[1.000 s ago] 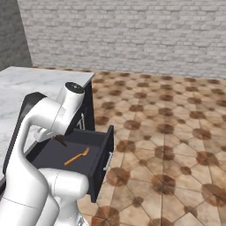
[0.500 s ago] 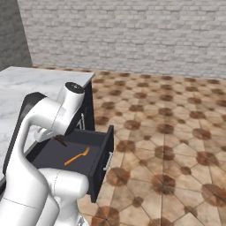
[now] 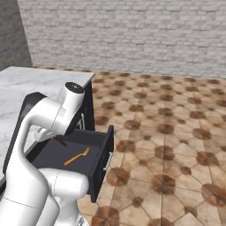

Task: Organize the utensils by type. Pick up the wooden spoons from the counter and place them in the open cabinet. Then pick up the metallic utensils from the counter and place them in the open drawer.

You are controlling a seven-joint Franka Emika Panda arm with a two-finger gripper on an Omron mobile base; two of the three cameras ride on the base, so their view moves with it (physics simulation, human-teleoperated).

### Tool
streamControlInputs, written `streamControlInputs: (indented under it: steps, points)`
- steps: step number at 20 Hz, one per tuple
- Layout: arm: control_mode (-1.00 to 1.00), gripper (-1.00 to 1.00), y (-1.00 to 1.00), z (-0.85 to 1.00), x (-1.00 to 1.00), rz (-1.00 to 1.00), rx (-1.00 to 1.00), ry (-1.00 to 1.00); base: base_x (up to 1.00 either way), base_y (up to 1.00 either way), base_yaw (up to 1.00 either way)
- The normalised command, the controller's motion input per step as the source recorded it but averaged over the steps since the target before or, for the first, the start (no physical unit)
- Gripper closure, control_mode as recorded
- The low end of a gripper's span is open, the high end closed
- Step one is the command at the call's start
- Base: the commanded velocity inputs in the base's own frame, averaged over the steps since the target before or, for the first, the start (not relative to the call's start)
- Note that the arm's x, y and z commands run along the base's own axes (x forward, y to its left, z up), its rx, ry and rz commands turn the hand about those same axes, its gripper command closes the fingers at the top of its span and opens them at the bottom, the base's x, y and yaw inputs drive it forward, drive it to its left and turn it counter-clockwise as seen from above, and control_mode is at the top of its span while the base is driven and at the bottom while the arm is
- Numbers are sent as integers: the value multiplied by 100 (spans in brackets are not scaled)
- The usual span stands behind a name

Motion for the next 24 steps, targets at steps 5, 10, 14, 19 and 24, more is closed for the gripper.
streamControlInputs:
  steps: [5,10,14,19,24]
  points:
    - [-100,100,18,-6,44,-37,-2,0,0,0,0]
    - [-100,100,31,-16,56,-42,-2,2,0,0,0]
    - [-100,100,26,-33,58,-41,0,13,0,0,0]
    - [-100,100,26,-37,58,-41,0,22,0,0,0]
    - [-100,100,0,-37,40,-34,0,29,0,0,0]
